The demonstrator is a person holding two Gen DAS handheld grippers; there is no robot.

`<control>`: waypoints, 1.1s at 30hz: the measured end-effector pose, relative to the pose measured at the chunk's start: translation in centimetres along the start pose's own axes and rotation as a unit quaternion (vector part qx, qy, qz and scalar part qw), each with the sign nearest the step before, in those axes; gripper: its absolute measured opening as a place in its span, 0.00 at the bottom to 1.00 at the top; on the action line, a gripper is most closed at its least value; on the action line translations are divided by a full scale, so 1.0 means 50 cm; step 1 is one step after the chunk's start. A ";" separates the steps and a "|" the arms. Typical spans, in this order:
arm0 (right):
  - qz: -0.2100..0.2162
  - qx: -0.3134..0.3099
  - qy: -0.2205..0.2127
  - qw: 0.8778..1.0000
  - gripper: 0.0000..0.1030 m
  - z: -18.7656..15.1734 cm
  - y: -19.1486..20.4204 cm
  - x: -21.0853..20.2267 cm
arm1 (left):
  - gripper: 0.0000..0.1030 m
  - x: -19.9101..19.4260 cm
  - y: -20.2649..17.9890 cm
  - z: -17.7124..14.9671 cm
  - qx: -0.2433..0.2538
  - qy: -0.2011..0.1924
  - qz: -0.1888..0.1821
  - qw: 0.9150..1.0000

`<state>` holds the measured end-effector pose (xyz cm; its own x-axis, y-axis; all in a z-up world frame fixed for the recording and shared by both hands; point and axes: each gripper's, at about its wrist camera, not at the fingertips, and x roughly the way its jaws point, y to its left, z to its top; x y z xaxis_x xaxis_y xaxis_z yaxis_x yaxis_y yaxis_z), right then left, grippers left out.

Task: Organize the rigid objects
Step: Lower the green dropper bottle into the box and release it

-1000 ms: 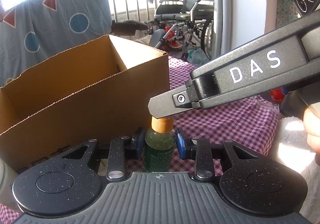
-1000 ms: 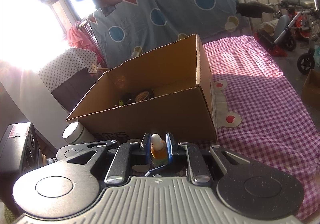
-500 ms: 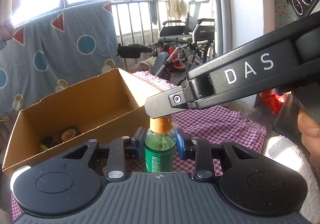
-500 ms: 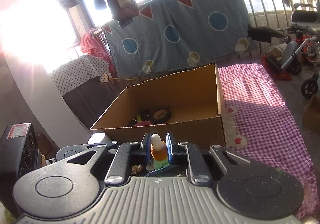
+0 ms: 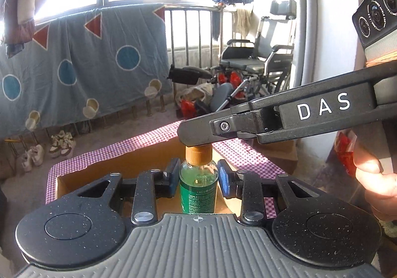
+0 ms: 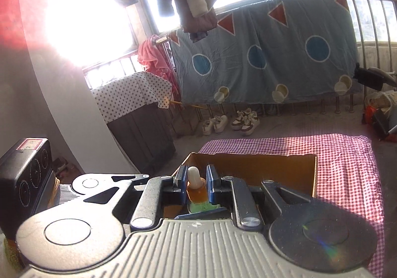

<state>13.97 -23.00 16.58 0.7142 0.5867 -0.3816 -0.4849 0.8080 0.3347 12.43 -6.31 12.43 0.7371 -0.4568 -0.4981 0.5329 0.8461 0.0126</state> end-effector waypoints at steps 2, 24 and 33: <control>0.008 0.010 0.022 1.000 0.17 0.029 -0.024 0.049 | 0.31 0.037 0.024 0.015 -0.018 0.022 0.002 1.000; -0.006 0.075 0.165 0.983 0.18 0.017 -0.276 0.434 | 0.31 0.368 0.213 -0.017 -0.149 0.221 0.051 0.962; 0.004 0.083 0.159 0.984 0.20 0.021 -0.263 0.416 | 0.62 0.349 0.207 -0.007 -0.170 0.212 0.046 0.961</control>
<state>35.73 -21.47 5.17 0.5044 0.6016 -0.6194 -0.3827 0.7988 0.4642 30.66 -5.43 3.58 0.5000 -0.2831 -0.8184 0.2543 0.9514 -0.1738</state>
